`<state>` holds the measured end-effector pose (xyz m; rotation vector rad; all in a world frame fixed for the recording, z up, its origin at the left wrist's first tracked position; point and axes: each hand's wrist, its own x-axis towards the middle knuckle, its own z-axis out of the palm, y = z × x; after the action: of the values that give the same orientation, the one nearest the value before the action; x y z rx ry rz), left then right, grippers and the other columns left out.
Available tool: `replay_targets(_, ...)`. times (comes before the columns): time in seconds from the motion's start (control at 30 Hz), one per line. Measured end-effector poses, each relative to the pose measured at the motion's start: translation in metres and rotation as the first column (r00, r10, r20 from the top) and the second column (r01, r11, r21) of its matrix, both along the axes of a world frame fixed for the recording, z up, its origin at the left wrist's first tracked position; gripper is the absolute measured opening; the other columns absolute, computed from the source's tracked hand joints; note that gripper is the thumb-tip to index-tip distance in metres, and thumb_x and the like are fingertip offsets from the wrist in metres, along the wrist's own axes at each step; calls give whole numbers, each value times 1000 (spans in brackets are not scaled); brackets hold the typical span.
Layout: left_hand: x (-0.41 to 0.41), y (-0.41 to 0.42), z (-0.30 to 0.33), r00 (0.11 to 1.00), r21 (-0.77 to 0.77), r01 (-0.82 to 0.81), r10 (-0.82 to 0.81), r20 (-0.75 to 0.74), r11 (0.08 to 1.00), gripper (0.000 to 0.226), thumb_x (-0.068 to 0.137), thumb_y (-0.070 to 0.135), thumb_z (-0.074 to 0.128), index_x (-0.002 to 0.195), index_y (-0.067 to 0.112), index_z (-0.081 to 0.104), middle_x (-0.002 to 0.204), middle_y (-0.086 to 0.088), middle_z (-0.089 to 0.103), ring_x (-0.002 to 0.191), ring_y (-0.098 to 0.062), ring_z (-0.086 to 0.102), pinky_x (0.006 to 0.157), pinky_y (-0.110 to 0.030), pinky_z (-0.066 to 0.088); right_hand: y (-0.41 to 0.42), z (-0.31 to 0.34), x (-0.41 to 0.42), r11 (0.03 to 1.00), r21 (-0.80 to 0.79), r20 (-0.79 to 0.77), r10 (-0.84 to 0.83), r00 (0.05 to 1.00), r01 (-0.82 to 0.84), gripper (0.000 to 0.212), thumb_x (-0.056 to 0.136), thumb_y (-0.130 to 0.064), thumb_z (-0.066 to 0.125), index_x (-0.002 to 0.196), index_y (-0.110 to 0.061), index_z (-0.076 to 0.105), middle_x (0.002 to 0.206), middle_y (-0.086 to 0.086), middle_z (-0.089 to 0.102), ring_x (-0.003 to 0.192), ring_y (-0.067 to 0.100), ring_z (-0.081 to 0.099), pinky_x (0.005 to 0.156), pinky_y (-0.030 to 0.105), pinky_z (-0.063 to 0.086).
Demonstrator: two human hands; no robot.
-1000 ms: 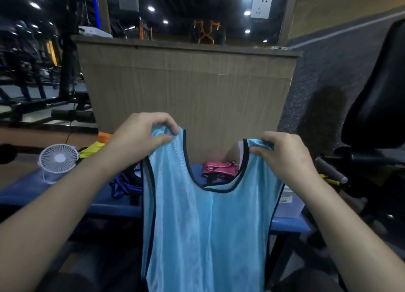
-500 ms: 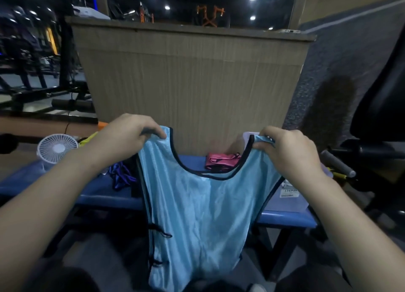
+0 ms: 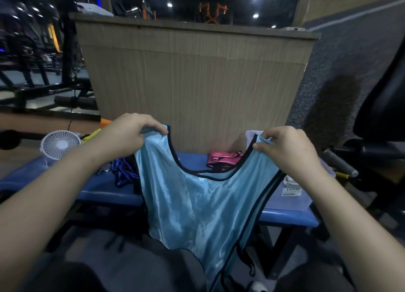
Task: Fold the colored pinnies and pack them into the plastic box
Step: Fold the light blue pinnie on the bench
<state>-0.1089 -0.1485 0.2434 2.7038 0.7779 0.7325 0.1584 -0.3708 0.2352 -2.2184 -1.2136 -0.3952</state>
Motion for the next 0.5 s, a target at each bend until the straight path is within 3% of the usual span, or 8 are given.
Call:
replay_targets(0.07, 2, -1, -2, 1000, -29, -16, 17, 4, 999, 67, 81, -18, 40, 107, 33, 75, 115, 18, 65, 89, 2, 59, 64, -8, 39, 1, -1, 0, 1000, -4, -10, -3, 1000, 3, 20, 83, -43, 77, 77, -26, 71, 63, 2, 64, 61, 20, 60, 51, 32, 41)
replay_targets(0.13, 3, -2, -3, 999, -82, -25, 28, 35, 996, 54, 85, -11, 47, 105, 30, 76, 114, 15, 66, 73, 11, 58, 55, -6, 37, 2, -3, 1, 1000, -12, -29, 9, 1000, -10, 20, 82, -45, 77, 78, -26, 73, 66, 4, 66, 66, 23, 63, 57, 36, 48)
replay_targets(0.2, 4, -1, -6, 996, -88, -11, 19, 84, 996, 30, 90, 5, 64, 102, 30, 77, 113, 14, 69, 89, 11, 59, 74, -5, 38, 3, -4, 1, 1000, -13, -40, 20, 999, -20, 20, 82, -47, 77, 81, -27, 74, 70, -2, 67, 72, 22, 64, 61, 38, 50)
replay_targets(0.27, 5, 2, -10, 992, -75, -1, 11, 125, 997, 16, 89, 17, 73, 98, 30, 78, 112, 13, 71, 111, -2, 60, 94, -18, 40, 3, -5, 1, 1000, 0, -36, 13, 999, -13, 24, 81, -50, 77, 89, -27, 76, 76, -10, 63, 80, 20, 64, 60, 33, 45)
replay_targets(0.43, 2, 8, -14, 990, -71, -35, 44, 132, 997, 26, 92, 13, 69, 91, 38, 75, 112, 15, 71, 113, -9, 61, 101, -37, 48, -2, -4, -1, 998, -21, 63, -49, 997, 51, 31, 84, -56, 69, 89, -26, 76, 75, 4, 69, 70, 21, 53, 59, 33, 42)
replay_targets(0.5, 1, 8, -13, 994, -73, -31, 38, 104, 997, 29, 93, 10, 67, 92, 39, 75, 113, 17, 70, 115, -8, 59, 103, -37, 46, -3, -4, -2, 997, -25, 90, -69, 994, 71, 32, 86, -56, 67, 91, -26, 76, 79, 6, 70, 70, 21, 51, 61, 33, 41)
